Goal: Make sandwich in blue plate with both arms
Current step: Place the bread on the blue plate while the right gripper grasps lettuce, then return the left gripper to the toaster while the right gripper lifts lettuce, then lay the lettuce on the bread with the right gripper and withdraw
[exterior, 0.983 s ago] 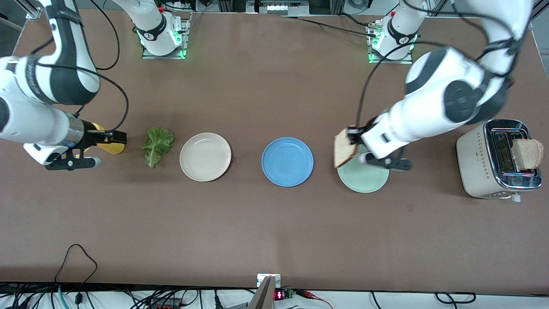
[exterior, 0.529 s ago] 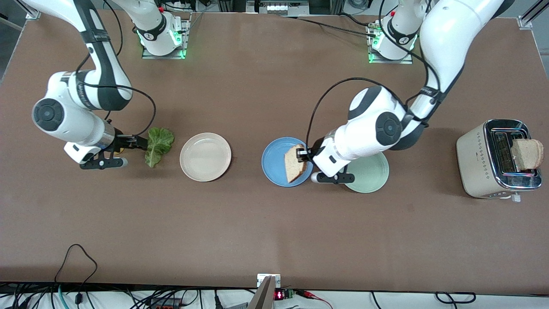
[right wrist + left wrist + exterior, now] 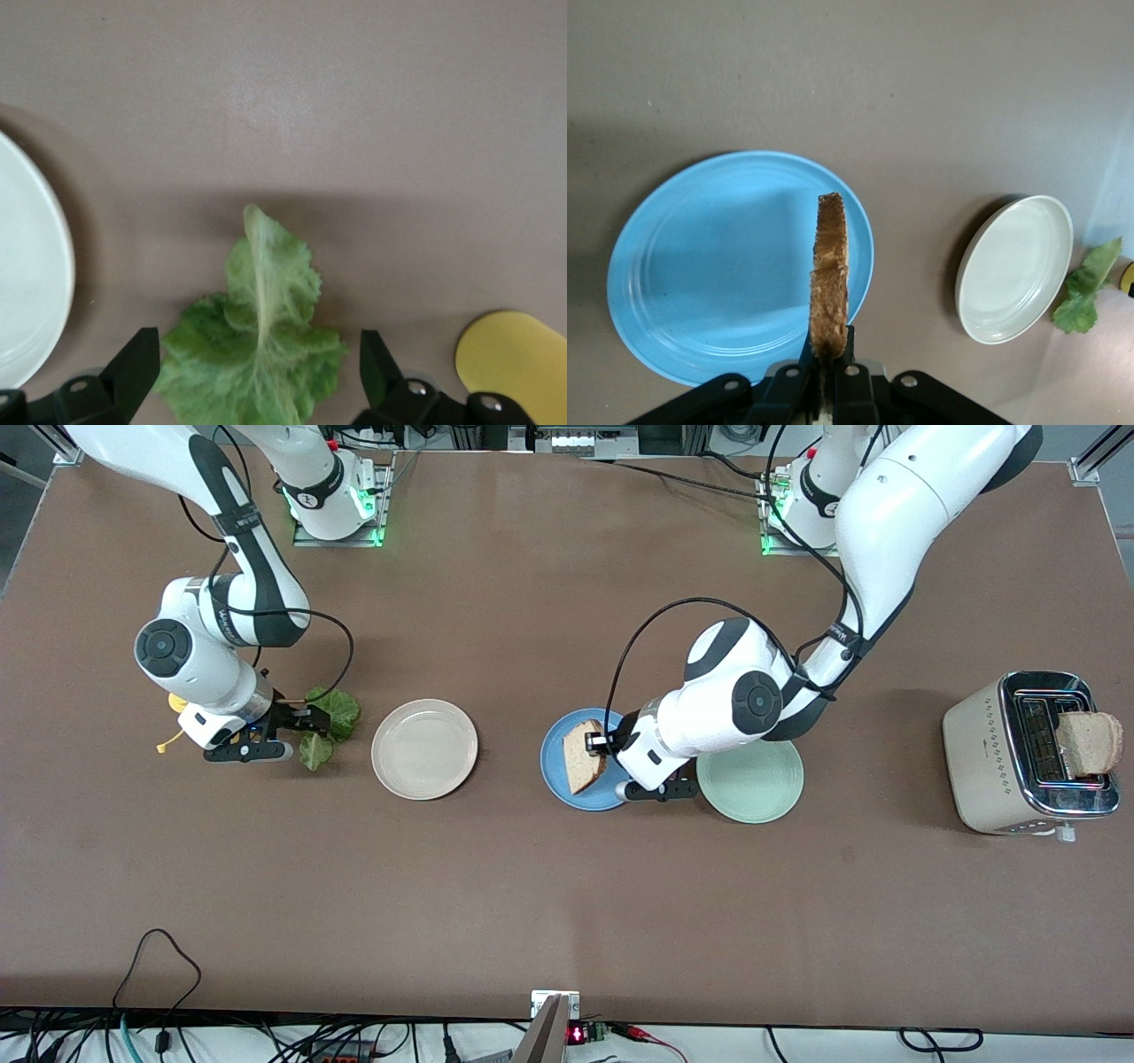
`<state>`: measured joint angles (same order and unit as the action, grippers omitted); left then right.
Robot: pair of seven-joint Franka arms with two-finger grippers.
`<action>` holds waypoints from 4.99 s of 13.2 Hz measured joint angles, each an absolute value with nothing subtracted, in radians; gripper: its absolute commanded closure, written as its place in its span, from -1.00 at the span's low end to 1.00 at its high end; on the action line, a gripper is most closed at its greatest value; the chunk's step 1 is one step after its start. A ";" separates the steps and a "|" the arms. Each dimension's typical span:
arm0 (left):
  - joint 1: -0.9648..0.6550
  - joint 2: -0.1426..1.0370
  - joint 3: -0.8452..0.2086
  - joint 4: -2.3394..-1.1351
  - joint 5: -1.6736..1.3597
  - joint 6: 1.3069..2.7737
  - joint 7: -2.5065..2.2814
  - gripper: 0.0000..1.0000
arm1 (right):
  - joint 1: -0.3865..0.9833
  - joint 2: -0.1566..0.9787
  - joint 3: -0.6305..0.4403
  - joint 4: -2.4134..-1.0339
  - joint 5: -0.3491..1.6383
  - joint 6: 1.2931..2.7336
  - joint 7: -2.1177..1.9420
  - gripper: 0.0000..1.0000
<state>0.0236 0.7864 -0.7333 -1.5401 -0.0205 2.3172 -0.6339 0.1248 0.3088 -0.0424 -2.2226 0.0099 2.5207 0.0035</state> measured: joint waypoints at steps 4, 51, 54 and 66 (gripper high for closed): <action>0.021 0.790 -0.733 -1.583 -0.021 2.374 -0.634 0.89 | 0.123 0.383 -0.044 -2.223 0.010 2.598 0.005 -1.00; 0.072 0.118 -0.060 -1.530 -0.021 1.660 -0.017 -1.00 | 0.708 0.813 -0.028 -1.397 0.349 2.369 1.453 0.91; 0.085 0.105 -0.067 -1.549 -0.021 1.658 -0.017 -1.00 | 0.710 0.822 -0.029 -1.397 0.349 2.383 1.453 -0.21; 0.081 0.099 -0.060 -1.576 -0.021 1.666 -0.018 -1.00 | 0.698 0.813 -0.050 -1.368 0.348 2.368 1.438 -1.00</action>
